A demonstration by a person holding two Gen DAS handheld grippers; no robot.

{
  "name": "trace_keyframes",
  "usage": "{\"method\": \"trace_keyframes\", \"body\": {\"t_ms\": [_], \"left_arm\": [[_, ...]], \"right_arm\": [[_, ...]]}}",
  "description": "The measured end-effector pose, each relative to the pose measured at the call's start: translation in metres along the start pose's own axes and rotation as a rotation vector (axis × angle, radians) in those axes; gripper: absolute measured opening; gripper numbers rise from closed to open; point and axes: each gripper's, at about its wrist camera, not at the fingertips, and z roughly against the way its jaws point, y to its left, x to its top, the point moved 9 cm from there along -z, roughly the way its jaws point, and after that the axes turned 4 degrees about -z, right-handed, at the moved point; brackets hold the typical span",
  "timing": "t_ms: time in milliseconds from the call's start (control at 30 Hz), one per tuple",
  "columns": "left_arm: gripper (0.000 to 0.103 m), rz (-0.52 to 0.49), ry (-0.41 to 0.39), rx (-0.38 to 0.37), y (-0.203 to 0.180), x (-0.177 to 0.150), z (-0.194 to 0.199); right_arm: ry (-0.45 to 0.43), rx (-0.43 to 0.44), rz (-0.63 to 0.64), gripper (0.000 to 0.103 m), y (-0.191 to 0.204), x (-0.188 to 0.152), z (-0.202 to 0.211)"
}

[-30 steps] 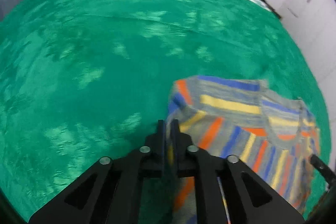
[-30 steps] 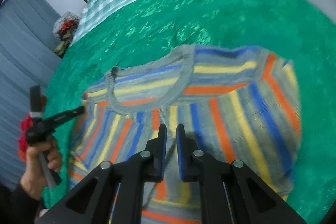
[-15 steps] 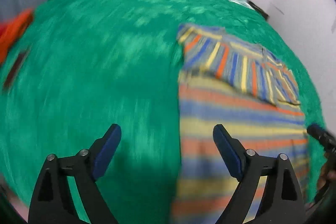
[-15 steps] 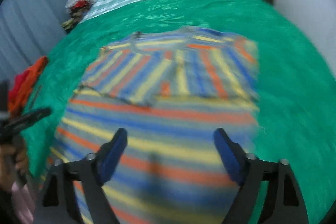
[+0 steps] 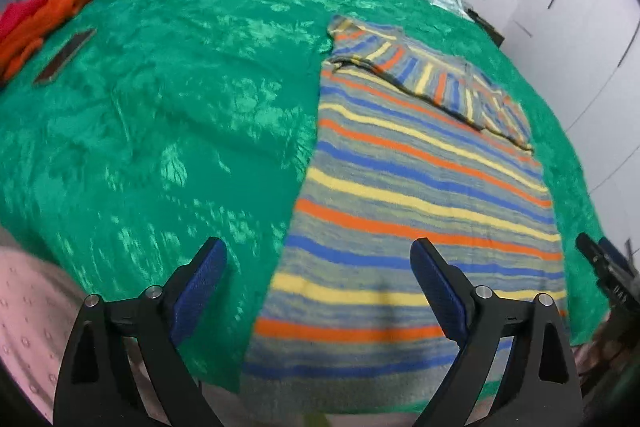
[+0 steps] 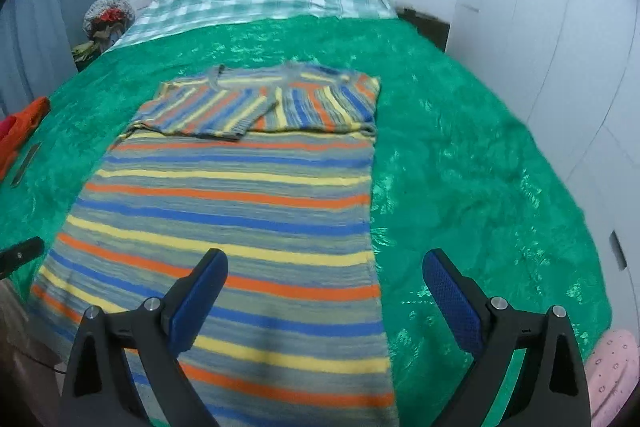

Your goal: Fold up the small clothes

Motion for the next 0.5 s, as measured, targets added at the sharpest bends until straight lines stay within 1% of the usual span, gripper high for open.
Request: {"method": "trace_keyframes", "body": {"t_ms": [100, 200, 267, 367, 500], "left_arm": [[0.094, -0.021, -0.032, 0.023, 0.001, 0.002, 0.001], [0.094, -0.040, -0.054, 0.065, 0.003, 0.003, 0.002], [0.094, -0.040, -0.064, 0.080, 0.005, 0.003, 0.005], [0.094, -0.032, -0.079, 0.097, 0.012, 0.002, 0.013], [0.094, 0.008, -0.082, 0.112, 0.024, 0.002, 0.013]], "right_arm": [[-0.011, -0.003, 0.044, 0.097, 0.012, -0.005, 0.008], [-0.014, -0.020, 0.100, 0.097, 0.020, -0.011, 0.009], [-0.009, -0.027, 0.108, 0.097, 0.022, -0.012, 0.007], [-0.017, -0.029, 0.107, 0.097, 0.024, -0.011, 0.006], [-0.037, -0.043, 0.119, 0.097, 0.027, -0.008, 0.006]]}}
